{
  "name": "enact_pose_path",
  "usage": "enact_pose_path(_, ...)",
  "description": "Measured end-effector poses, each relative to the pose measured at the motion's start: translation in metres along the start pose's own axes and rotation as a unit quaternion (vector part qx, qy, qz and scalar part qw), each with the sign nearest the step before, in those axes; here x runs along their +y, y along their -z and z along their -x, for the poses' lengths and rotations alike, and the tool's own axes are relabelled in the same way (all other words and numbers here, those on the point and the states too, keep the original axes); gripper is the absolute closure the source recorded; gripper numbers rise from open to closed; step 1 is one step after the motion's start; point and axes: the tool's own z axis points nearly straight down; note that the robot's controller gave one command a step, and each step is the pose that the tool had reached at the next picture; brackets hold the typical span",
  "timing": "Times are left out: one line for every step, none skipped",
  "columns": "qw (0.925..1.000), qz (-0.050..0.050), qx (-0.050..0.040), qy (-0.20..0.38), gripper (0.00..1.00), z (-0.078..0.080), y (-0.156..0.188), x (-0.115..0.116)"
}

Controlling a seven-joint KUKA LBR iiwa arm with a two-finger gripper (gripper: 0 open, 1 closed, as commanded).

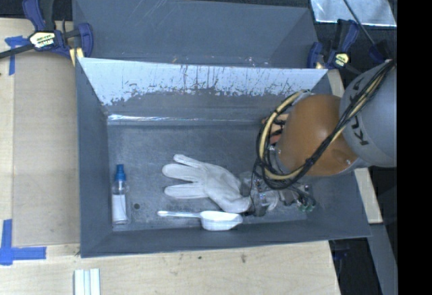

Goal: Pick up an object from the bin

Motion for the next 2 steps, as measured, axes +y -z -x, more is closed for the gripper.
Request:
enact_pose_path(1.0000, 0.001, 0.0053, 0.000, 1.00, -0.002, 0.015, 0.000)
enact_pose_path(1.0000, 0.000, 0.0027, 0.000, 1.00, -0.001, 0.035, 0.000)
